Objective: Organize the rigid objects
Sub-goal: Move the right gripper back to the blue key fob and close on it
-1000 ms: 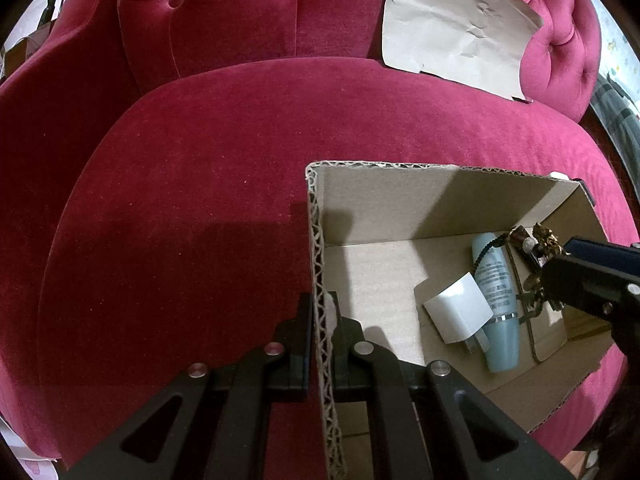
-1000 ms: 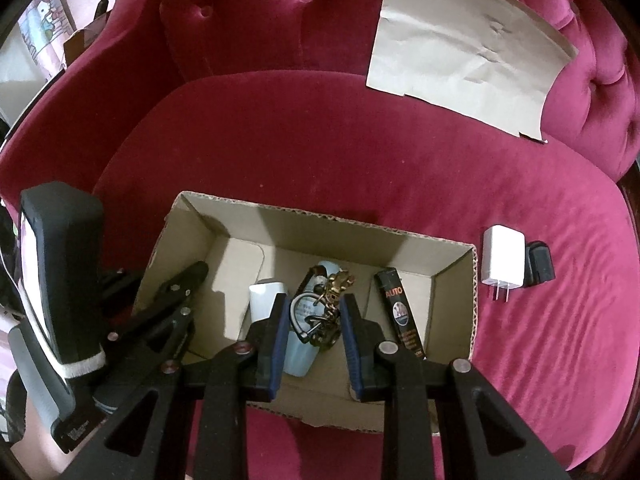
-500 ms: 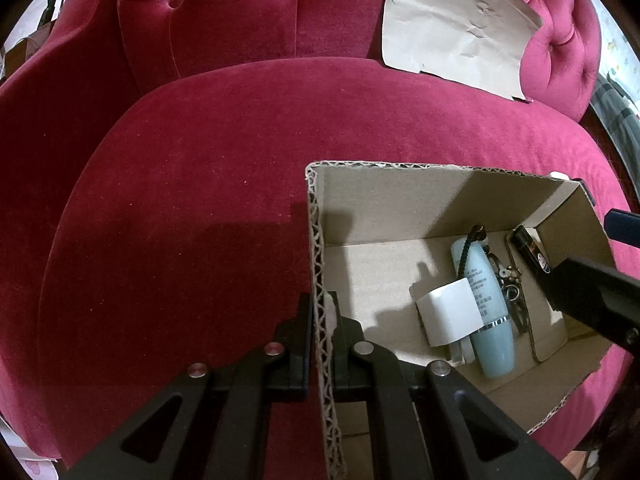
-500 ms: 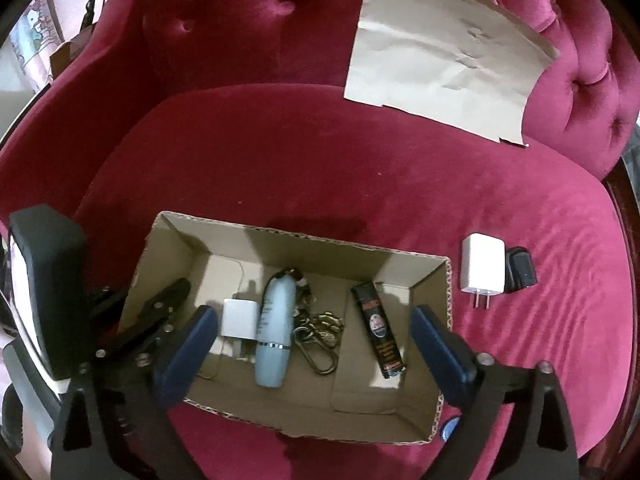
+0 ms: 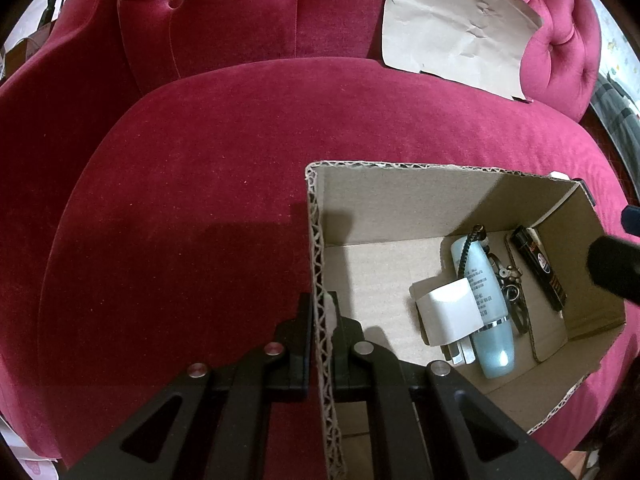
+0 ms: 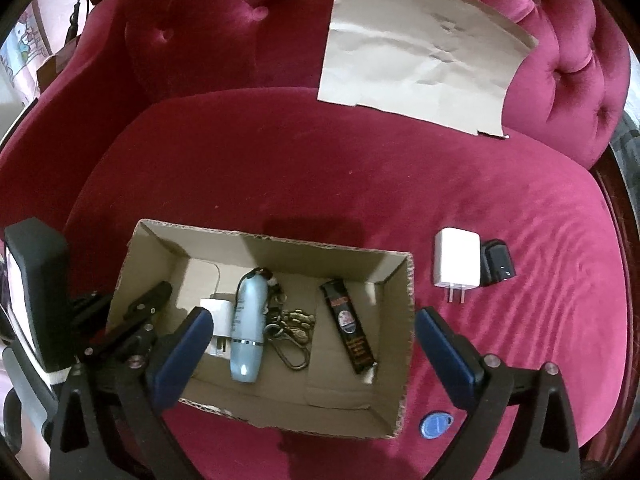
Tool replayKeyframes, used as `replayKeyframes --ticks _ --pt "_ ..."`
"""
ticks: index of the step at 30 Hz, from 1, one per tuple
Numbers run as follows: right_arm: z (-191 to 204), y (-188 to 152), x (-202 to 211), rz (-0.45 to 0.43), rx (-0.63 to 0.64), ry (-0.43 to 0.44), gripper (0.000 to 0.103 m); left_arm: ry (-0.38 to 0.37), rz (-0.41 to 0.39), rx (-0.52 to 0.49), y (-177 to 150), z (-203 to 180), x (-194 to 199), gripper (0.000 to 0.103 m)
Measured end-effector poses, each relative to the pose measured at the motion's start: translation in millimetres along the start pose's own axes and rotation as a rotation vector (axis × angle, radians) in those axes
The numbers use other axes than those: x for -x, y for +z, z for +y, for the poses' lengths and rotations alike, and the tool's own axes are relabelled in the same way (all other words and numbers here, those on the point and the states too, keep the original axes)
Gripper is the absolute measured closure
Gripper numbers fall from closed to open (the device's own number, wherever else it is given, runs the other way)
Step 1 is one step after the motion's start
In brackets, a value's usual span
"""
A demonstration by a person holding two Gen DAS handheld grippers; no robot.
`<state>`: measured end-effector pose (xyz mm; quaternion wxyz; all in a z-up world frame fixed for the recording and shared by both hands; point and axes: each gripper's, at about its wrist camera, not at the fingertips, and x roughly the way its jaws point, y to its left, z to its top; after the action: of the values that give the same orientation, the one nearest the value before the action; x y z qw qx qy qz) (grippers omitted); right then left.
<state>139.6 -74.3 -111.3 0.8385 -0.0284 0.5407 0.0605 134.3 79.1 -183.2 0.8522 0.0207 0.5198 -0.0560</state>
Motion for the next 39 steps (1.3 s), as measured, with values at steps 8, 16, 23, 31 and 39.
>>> replayKeyframes --ticks 8,16,23,31,39 --pt "-20.6 0.7 15.9 -0.019 -0.035 -0.02 0.0 0.0 0.0 -0.001 0.1 0.0 0.0 0.098" --pt "-44.7 -7.4 31.9 -0.035 -0.069 -0.042 0.0 0.0 0.0 -0.001 0.2 0.0 0.0 0.098" --pt "-67.7 -22.3 41.5 -0.037 -0.112 -0.067 0.0 0.001 0.0 -0.001 -0.2 0.4 -0.4 0.098" --pt "-90.6 -45.6 46.3 -0.032 -0.158 -0.1 0.0 0.003 -0.001 -0.003 -0.9 0.7 -0.8 0.098" --pt "-102.7 -63.5 34.7 0.006 -0.181 -0.125 0.0 0.004 -0.001 -0.004 -1.2 0.5 -0.6 0.098"
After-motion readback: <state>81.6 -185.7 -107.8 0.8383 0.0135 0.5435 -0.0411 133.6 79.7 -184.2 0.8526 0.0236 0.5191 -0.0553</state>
